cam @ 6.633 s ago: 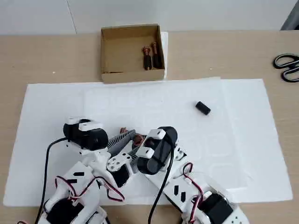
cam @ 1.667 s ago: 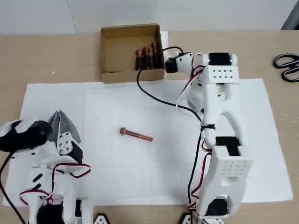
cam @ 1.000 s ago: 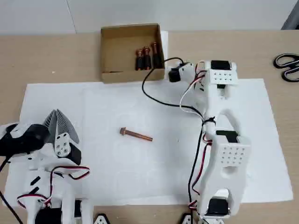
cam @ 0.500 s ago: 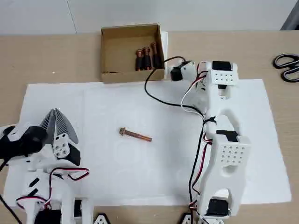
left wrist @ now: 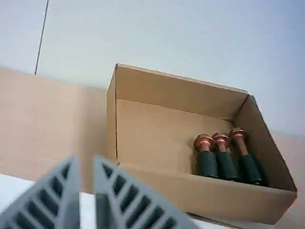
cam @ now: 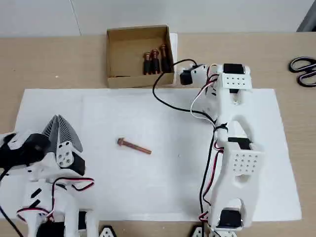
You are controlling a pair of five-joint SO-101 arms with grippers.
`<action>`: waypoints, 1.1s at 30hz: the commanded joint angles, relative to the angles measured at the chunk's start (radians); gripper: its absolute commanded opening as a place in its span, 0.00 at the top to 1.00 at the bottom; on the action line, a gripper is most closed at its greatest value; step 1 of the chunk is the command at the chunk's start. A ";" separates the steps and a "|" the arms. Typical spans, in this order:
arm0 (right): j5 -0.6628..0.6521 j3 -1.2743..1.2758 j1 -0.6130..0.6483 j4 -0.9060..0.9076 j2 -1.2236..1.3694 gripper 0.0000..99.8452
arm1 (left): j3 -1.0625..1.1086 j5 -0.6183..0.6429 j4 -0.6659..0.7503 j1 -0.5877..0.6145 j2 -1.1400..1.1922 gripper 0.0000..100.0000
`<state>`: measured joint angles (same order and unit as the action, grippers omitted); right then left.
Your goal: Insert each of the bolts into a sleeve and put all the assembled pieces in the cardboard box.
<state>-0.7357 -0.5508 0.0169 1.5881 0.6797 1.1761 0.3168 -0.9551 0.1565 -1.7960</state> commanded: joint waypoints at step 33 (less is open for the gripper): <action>0.247 0.957 0.002 0.035 -1.135 0.99 | -0.929 0.655 -0.244 -0.302 1.425 0.99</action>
<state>-0.5010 0.3590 0.0169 1.6402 -0.3529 0.3414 0.9444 -1.1132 -0.1197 -0.4442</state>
